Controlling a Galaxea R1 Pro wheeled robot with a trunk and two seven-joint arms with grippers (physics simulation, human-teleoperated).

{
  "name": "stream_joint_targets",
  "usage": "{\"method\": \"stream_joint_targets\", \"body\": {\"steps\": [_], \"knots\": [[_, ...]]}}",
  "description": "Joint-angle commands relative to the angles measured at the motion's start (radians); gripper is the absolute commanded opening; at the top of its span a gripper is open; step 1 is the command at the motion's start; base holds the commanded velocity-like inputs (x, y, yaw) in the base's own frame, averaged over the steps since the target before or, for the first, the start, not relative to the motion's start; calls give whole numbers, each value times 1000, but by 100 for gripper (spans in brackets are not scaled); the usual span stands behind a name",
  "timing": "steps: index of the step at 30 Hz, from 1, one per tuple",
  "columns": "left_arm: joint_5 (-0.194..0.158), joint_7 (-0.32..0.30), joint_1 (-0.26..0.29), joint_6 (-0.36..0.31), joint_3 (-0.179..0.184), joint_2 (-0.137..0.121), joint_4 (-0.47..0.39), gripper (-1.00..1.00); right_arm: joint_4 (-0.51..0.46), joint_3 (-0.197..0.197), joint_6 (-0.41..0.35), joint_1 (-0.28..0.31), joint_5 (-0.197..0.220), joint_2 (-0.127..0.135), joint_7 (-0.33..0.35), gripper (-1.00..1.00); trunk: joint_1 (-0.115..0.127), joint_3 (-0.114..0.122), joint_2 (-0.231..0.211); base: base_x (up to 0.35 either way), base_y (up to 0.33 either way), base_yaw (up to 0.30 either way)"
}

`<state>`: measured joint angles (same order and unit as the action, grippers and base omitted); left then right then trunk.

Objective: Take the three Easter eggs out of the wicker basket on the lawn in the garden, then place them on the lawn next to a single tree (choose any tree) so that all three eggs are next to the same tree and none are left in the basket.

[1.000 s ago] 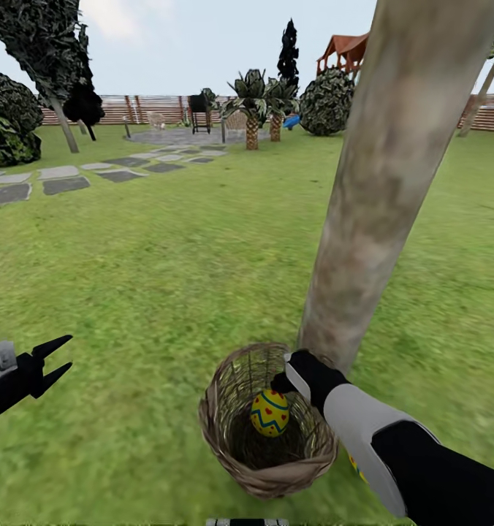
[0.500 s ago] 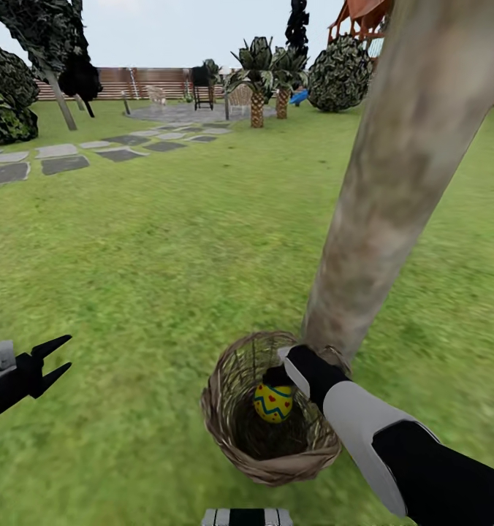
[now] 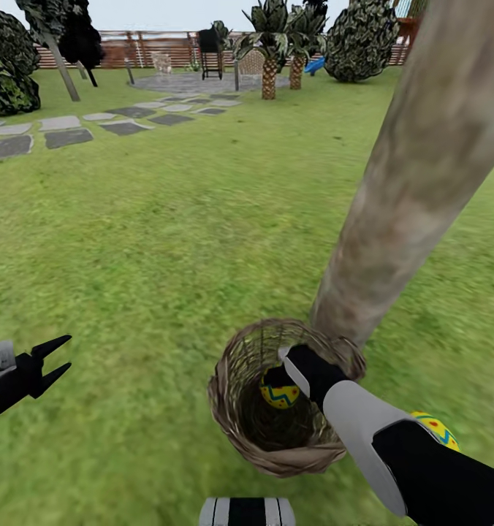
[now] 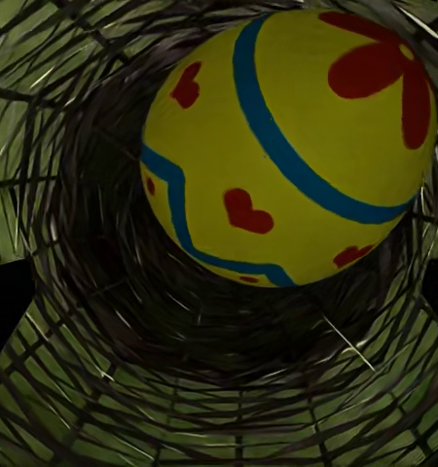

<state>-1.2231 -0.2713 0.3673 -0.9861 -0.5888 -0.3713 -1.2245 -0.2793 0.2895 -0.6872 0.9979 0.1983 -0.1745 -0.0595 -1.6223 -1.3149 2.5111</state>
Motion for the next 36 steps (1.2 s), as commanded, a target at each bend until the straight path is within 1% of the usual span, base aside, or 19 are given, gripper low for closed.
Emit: {"method": "stream_joint_targets", "body": {"steps": [1,5,8,9,11,15,21,22,23,25,26,28,30,33,36], "knots": [[7,-8,1,-5,-2,0,0,100,-1,4,-3,1,9,0,-9,100,0,-6,1,0,0,77],[7,-8,1,-5,-2,0,0,100,-1,1,0,0,10,0,-14,100,-2,-28,2,0,0,25],[6,-8,1,-5,-2,0,0,100,-5,-2,3,1,11,0,-13,100,-2,-33,2,0,0,3],[5,-8,1,-5,-2,0,0,100,-20,-3,4,0,12,0,-13,100,-2,-35,2,0,0,0],[5,-8,1,-5,-2,0,0,100,-44,-6,5,1,15,0,-12,100,-2,-36,2,0,0,0],[5,-8,1,-5,-2,0,0,100,-58,-13,17,0,19,0,-13,100,-2,-37,2,0,0,0],[5,-8,1,-5,-2,2,0,100,-52,-18,84,0,23,0,-18,100,-2,-38,2,0,0,0],[5,-8,1,-5,-2,2,0,100,-50,-18,88,0,23,0,-24,100,-2,-38,2,0,0,0],[5,-8,1,-5,-2,2,1,100,-49,-18,92,0,25,0,-57,100,-2,-38,2,0,0,0],[5,-8,1,-5,-2,2,1,100,-48,-18,95,0,37,0,-99,100,-2,-38,2,0,0,0],[5,-8,1,-5,-2,2,1,100,-48,-18,96,0,59,0,-120,100,-2,-38,2,0,0,0],[5,-8,1,-5,-2,2,1,100,-50,-16,99,-1,99,0,-136,100,-2,-38,2,0,0,0],[5,-8,1,-5,-2,2,0,100,-48,-15,100,-1,119,0,-141,100,-2,-38,2,0,0,0],[5,-8,1,-5,-2,2,0,100,-46,-14,99,-1,127,0,-144,100,-2,-38,2,0,0,0],[5,-8,1,-5,-2,1,0,100,-46,-14,99,-1,127,0,-143,100,-3,-49,2,0,0,0]]}}
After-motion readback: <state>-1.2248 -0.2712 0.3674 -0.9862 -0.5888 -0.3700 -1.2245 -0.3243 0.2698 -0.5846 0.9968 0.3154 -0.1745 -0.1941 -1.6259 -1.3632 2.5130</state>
